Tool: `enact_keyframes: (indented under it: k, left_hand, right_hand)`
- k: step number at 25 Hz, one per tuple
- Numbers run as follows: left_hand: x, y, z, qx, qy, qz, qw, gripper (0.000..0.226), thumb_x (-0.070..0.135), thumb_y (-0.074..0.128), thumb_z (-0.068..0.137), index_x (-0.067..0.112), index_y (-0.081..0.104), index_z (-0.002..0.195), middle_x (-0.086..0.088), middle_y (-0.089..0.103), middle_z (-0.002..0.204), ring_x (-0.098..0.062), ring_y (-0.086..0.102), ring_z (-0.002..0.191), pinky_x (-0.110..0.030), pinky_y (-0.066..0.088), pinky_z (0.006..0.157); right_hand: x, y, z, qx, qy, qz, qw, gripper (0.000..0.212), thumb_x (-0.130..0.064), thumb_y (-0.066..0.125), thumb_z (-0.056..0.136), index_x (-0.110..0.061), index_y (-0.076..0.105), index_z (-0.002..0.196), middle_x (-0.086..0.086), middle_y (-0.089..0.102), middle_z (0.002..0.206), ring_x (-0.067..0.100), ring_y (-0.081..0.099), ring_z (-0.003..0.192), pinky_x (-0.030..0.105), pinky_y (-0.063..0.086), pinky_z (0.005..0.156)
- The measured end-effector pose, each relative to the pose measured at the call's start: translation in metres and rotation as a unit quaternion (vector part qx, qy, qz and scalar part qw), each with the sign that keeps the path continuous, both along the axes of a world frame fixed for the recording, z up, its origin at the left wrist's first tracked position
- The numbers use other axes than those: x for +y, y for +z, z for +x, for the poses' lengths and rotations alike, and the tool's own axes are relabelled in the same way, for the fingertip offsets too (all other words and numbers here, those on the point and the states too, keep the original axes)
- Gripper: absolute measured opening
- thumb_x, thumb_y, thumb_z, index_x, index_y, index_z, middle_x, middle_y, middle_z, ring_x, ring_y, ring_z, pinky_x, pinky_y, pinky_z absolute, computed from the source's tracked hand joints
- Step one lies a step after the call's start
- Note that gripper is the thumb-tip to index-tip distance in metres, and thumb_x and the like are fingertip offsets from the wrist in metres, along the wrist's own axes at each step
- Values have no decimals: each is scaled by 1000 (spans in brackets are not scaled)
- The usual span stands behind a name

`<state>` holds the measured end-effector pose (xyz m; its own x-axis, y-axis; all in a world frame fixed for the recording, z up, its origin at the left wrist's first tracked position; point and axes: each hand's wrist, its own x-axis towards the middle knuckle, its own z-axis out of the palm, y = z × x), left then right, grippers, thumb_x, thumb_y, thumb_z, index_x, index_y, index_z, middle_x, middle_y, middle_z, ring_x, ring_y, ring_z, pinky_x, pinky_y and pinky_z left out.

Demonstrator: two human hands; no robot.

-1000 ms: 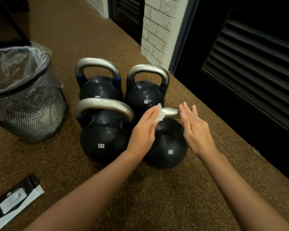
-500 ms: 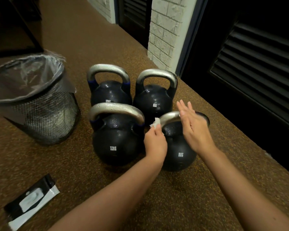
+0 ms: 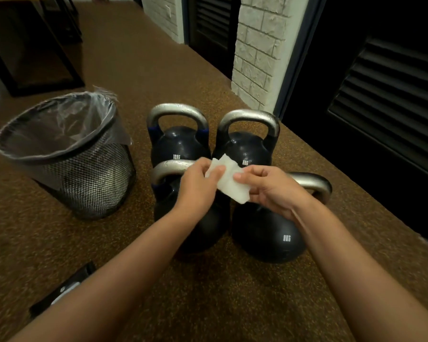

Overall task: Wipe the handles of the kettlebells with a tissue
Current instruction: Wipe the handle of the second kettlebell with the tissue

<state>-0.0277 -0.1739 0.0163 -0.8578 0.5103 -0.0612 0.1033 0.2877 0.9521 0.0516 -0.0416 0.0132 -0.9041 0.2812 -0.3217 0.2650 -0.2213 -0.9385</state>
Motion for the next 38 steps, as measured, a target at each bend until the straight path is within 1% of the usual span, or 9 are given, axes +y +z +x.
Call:
enact_keyframes:
  k: [3,7,9,13,19,23,28,33,38]
  left_hand:
    - [-10,-6,-21,224,50,-111,967,13,30,60,87,20,54,93,7,52,92,-12,51,90,-25,42,75]
    - [-23,-24,-53,424,21,-159,891,27,31,54,91,16,60,113,0,53,116,-17,45,113,-32,36,96]
    - [-29,-38,-59,413,-12,-153,898,33,30,50,94,15,59,121,-1,56,124,-17,45,121,-40,32,108]
    - [-37,-65,-63,417,-33,-134,898,36,26,48,94,13,56,127,-3,55,132,-20,42,129,-45,25,114]
    - [-35,-81,-62,453,-16,-94,886,40,24,43,93,10,53,129,-8,54,133,-24,42,130,-45,21,114]
    - [-34,-85,-62,473,-3,-87,877,39,21,44,93,10,53,129,-8,55,133,-24,42,129,-44,22,114]
    - [-32,-86,-61,480,11,-88,873,38,21,45,94,9,54,128,-8,56,132,-23,43,128,-44,23,113]
    - [-32,-88,-62,487,15,-97,868,38,22,43,94,9,54,128,-7,55,132,-23,43,129,-44,23,114]
    - [-29,-88,-61,491,26,-104,864,38,22,42,95,10,54,128,-7,55,132,-24,44,129,-45,24,113]
  right_hand:
    - [-5,-9,-13,7,-85,-10,996,7,-12,65,83,-11,60,78,17,67,100,29,65,94,39,55,78]
    - [-18,-30,-15,12,-255,325,911,10,-16,57,88,-14,53,80,4,56,73,17,54,70,19,41,60]
    - [-30,-42,-16,12,-257,409,876,11,-11,51,92,-11,58,101,-1,59,82,13,55,76,15,38,60]
    - [-53,-75,-21,97,-218,427,872,37,2,48,93,-9,56,128,-9,55,119,0,50,115,6,32,102]
    - [-40,-77,-41,-24,-211,464,860,42,2,41,91,-14,58,126,10,68,110,19,60,107,4,31,82]
    - [-56,-83,-32,101,-213,502,832,47,11,43,87,-5,52,131,-2,53,129,1,43,124,3,22,106]
    - [-40,-76,-42,-4,-198,471,860,40,7,41,89,-6,58,123,13,66,112,21,60,108,5,33,87]
    - [-49,-85,-30,85,-201,488,845,42,7,45,90,-4,53,130,8,57,130,12,50,123,13,29,108]
    - [-29,-73,-43,7,-154,476,866,41,5,41,90,-9,57,124,13,66,111,24,60,106,5,32,81]
